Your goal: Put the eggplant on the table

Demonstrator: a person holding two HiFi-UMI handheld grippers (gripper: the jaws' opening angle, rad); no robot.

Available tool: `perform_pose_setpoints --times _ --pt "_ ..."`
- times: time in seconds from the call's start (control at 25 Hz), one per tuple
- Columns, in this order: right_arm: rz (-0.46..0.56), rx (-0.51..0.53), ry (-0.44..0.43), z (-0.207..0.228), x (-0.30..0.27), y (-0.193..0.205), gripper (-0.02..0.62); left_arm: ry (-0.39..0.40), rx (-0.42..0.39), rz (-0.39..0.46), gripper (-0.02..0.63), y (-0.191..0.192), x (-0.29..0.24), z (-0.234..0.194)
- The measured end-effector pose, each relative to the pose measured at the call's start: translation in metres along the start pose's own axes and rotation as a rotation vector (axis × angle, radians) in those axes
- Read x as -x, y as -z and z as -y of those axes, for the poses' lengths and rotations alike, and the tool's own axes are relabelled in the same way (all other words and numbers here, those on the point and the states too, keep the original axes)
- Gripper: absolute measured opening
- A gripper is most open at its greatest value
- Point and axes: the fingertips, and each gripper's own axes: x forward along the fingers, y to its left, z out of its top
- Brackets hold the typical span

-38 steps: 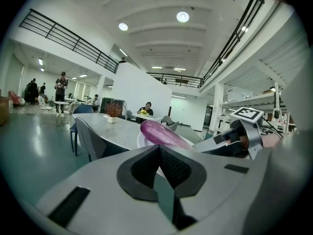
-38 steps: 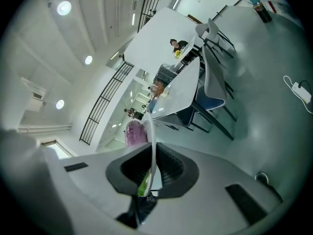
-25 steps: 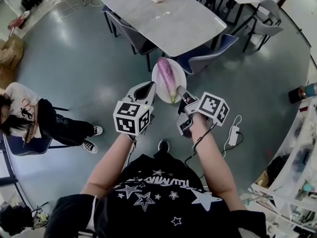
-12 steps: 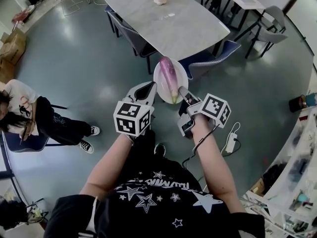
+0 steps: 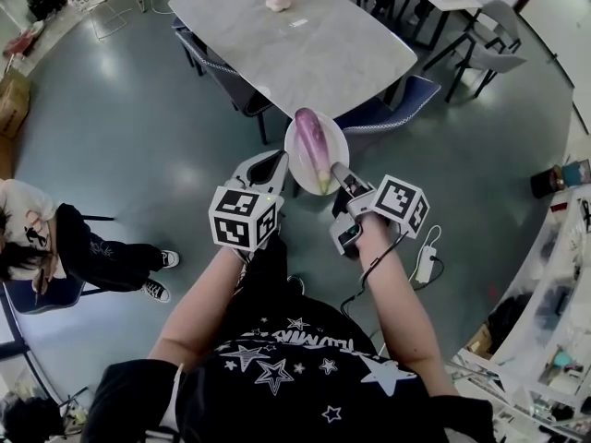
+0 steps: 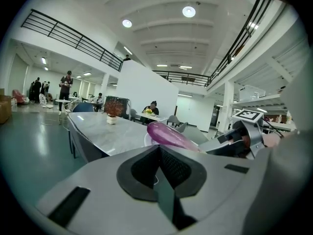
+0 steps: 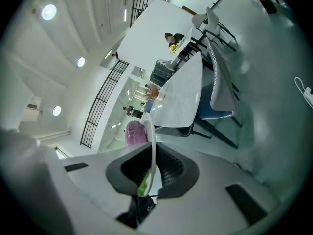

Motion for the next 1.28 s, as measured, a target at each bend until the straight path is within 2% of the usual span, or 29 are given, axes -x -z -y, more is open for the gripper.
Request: perform_pose_setpoints --times 0.28,0.56,0.8,1.0,1.28 --pt "0.031 -0.010 0.022 0.000 -0.058 -0.042 0.025 0.026 0.005 -0.011 0.006 -0.018 -0.051 -0.043" --pt "0.032 0.009 0.057 -0.008 -0.118 -0.094 0.025 0.058 -0.022 0.024 0.006 -0.067 -0.115 -0.086" --pt "0.072 -0.050 0.076 -0.010 -0.161 -0.121 0.025 0.073 -0.007 0.004 0.006 -0.079 -0.142 -0.128" --pt "0.095 -0.019 0.113 -0.016 -0.202 -0.149 0.025 0.081 -0.002 0.002 0.006 -0.100 -0.169 -0.172" --pt "0.132 -0.081 0.114 -0.006 -0.220 -0.161 0.025 0.122 -0.019 -0.024 0.006 -0.099 -0.196 -0.184"
